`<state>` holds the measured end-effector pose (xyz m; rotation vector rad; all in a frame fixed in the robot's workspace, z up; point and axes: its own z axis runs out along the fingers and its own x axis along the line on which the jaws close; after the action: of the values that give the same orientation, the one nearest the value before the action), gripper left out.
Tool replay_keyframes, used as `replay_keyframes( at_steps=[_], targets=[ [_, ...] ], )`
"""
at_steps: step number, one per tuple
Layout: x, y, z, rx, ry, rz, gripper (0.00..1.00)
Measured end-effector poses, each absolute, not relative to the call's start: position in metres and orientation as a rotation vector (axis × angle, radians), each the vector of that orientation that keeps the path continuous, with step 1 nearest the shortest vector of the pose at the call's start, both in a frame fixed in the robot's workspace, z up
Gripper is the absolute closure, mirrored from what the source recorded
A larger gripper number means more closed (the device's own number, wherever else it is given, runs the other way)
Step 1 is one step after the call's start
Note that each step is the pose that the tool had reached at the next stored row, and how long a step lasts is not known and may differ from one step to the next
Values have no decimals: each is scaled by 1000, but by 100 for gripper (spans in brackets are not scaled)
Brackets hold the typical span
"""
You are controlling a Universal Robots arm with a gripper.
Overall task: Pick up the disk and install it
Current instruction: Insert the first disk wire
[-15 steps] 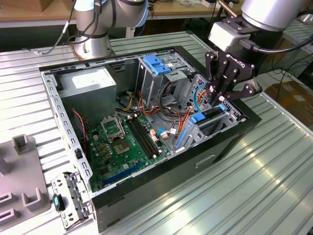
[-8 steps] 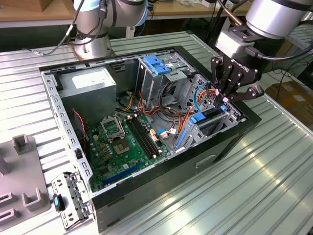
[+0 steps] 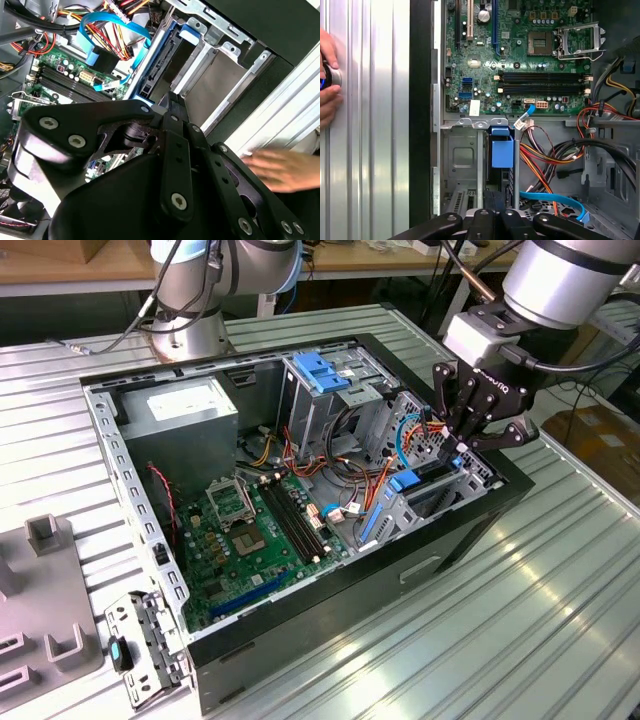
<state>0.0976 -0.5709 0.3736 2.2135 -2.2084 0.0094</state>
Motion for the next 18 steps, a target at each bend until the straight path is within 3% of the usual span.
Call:
replay_keyframes(
  at_steps=[18],
  targets=[
    [113, -571, 376, 2325, -2097, 4, 89]
  ],
)
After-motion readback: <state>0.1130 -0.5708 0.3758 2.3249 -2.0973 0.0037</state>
